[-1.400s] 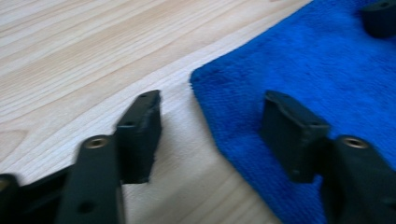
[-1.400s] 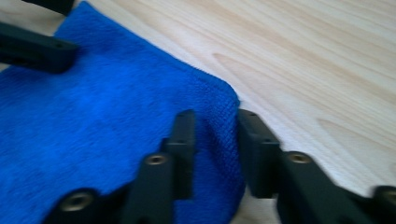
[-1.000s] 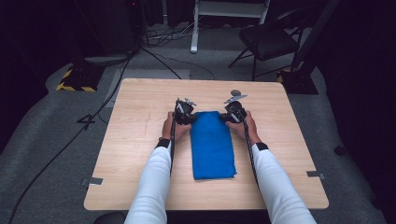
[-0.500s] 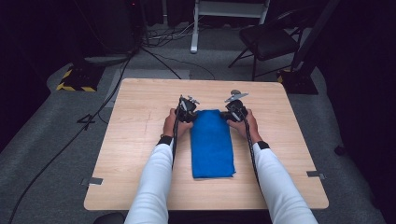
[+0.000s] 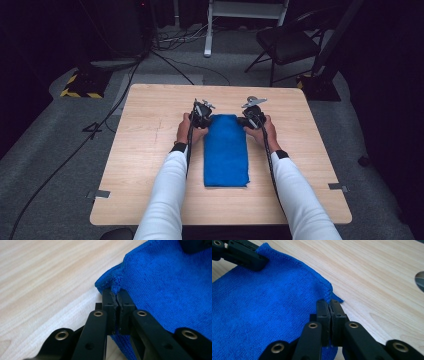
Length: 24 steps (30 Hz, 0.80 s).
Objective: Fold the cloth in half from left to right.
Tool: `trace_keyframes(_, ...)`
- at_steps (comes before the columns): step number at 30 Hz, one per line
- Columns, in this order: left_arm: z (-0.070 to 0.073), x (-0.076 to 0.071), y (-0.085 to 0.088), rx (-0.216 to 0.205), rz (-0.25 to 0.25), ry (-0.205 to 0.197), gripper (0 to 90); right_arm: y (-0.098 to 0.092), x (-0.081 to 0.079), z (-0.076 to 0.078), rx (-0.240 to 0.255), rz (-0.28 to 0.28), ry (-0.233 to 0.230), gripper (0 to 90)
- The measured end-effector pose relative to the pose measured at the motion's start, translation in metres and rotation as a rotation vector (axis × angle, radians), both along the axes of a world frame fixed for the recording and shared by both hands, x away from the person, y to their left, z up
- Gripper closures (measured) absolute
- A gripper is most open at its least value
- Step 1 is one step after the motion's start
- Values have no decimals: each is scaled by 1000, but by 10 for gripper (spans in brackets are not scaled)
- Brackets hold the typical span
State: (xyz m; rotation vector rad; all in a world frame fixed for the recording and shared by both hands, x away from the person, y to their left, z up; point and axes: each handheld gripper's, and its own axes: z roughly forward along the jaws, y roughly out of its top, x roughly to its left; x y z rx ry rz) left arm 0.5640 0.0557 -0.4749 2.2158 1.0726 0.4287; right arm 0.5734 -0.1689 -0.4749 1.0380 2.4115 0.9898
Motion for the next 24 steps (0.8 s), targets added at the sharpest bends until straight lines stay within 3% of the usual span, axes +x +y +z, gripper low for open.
trace_keyframes(15,25,7,-11,-18,1,-76,860,-12,6,27,9,-44,-91,885)
trace_keyframes(24,32,4,-7,-36,-8,-96,854,-15,0,41,53,-25,-123,884)
